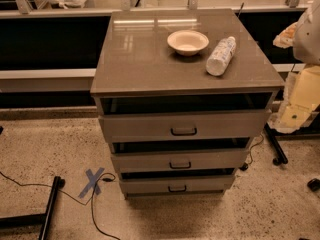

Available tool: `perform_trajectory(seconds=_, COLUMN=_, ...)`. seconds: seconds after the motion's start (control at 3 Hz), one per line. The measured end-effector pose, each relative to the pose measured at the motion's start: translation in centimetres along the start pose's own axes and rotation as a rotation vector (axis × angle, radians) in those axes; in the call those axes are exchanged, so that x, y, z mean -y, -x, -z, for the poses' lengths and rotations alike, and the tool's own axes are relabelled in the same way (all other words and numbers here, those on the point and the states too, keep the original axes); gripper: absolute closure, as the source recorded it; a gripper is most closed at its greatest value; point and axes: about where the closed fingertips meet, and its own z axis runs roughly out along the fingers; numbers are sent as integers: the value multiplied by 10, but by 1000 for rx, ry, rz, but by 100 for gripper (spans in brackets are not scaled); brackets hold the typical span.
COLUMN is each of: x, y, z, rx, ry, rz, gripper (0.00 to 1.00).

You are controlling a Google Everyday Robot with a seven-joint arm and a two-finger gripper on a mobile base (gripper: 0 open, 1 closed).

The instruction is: Open middle drawer

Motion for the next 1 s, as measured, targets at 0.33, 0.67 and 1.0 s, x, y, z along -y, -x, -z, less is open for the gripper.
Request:
perform_trajectory(seconds=0.33, x=0, y=0, z=0, rx=0, ry=0, rz=0, gripper=0)
perform_trajectory(seconds=0.67, x=0, y=1, z=-15, rx=7, ry=30, rz=25, gripper=0)
perform_trajectory(seconds=1.0, x=-11, y=-6, z=-81, rx=86, ry=117, rz=66, gripper=0)
